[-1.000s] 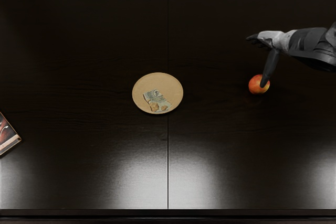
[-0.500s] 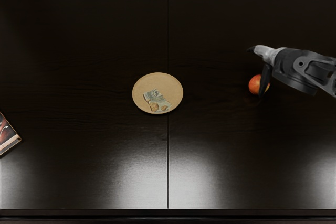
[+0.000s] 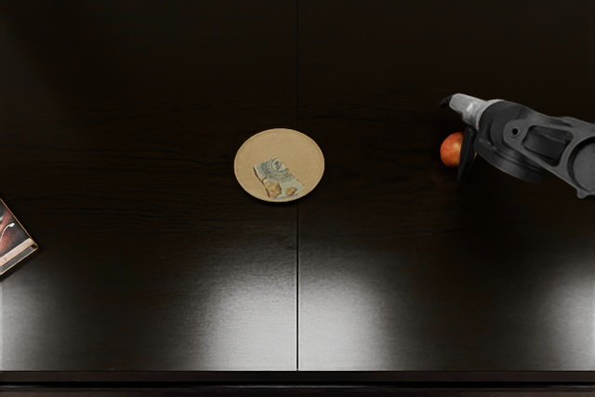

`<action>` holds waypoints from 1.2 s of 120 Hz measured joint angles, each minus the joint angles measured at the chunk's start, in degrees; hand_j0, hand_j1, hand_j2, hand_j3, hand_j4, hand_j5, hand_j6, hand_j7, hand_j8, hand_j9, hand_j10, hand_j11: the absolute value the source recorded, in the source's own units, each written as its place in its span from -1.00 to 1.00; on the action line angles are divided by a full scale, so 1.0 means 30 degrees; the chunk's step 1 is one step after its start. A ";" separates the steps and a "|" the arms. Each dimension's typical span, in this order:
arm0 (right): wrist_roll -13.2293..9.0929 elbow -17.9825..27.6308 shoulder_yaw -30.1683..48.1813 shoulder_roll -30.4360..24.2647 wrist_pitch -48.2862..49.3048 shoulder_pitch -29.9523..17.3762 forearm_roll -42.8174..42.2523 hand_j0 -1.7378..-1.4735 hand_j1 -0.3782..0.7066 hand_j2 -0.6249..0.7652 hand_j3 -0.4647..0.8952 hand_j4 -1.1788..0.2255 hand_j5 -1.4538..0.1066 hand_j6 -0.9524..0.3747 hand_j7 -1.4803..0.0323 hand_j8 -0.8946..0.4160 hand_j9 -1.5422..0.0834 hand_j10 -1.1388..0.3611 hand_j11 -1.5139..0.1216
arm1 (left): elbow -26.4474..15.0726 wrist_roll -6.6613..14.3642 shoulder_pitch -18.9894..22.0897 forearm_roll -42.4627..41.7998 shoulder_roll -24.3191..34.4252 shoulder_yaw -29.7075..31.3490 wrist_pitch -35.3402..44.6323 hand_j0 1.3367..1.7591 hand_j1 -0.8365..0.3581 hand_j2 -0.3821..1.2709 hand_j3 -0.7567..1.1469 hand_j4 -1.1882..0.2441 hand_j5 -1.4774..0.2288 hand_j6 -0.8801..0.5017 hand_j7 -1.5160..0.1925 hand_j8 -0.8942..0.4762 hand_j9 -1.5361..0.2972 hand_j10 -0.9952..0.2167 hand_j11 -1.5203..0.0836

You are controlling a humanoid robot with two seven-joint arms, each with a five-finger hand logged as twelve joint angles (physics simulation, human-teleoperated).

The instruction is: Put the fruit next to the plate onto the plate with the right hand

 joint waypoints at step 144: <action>-0.0002 0.0107 -0.0953 -0.0105 -0.0998 -0.0002 -0.0022 -0.39 -0.10 -0.24 -0.32 0.10 0.18 -0.18 0.26 -0.25 0.24 -0.02 0.20 | -0.0005 -0.0001 0.0000 0.0000 0.0000 -0.0002 0.0000 0.52 0.52 -0.48 -0.21 0.33 0.38 -0.06 0.42 -0.04 0.34 0.26 0.52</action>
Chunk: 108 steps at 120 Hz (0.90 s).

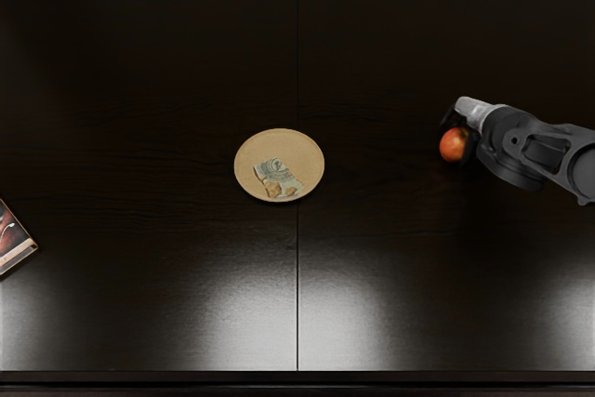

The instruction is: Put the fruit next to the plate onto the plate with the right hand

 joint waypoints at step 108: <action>0.0002 -0.0138 0.0080 -0.0009 0.0209 0.0069 0.0518 -0.34 0.13 0.08 -0.32 -0.15 -0.28 -0.23 -0.21 -0.41 -0.21 -0.38 -0.25 | 0.0003 0.0002 0.0000 0.0001 0.0000 0.0000 0.0000 0.52 0.52 -0.48 -0.21 0.33 0.38 -0.06 0.42 -0.04 0.34 0.26 0.52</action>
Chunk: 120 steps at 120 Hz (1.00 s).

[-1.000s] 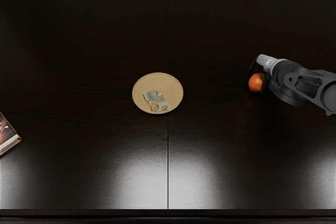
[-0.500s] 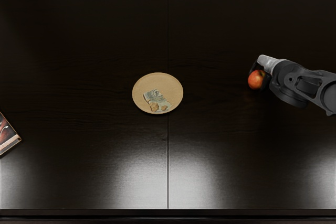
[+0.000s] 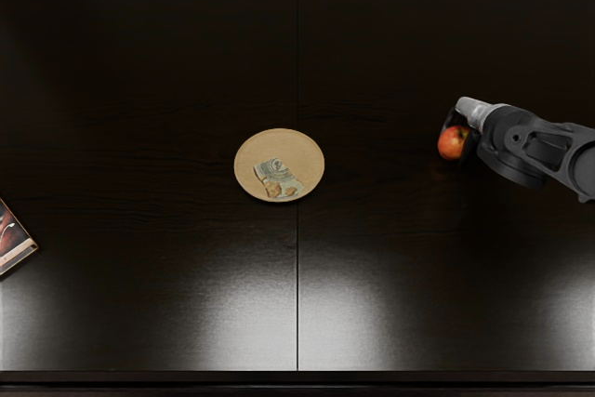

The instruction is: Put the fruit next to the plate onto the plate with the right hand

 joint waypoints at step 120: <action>-0.0016 0.0534 0.5857 -0.0468 0.5447 0.0212 0.6392 -0.31 0.29 0.25 -0.32 0.05 -0.53 -0.06 -0.40 -0.30 -0.43 -0.49 -0.48 | 0.0002 -0.0001 0.0000 0.0001 0.0000 -0.0004 0.0000 0.52 0.52 -0.48 -0.21 0.33 0.38 -0.06 0.42 -0.04 0.34 0.26 0.52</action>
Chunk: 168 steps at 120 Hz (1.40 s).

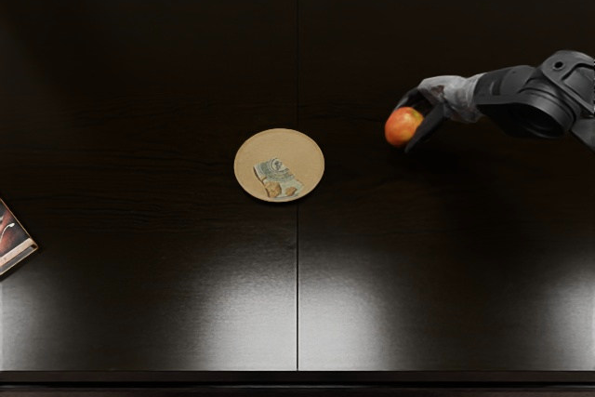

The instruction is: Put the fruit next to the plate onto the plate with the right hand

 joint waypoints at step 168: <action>0.0006 -0.2910 0.1733 0.7946 0.0415 0.0019 -0.1063 -0.32 0.19 0.14 -0.32 -0.03 -0.47 -0.13 -0.37 -0.37 -0.39 -0.48 -0.43 | 0.0001 0.0000 0.0000 -0.0001 0.0000 0.0003 0.0000 0.52 0.52 -0.48 -0.21 0.33 0.38 -0.06 0.42 -0.04 0.34 0.26 0.52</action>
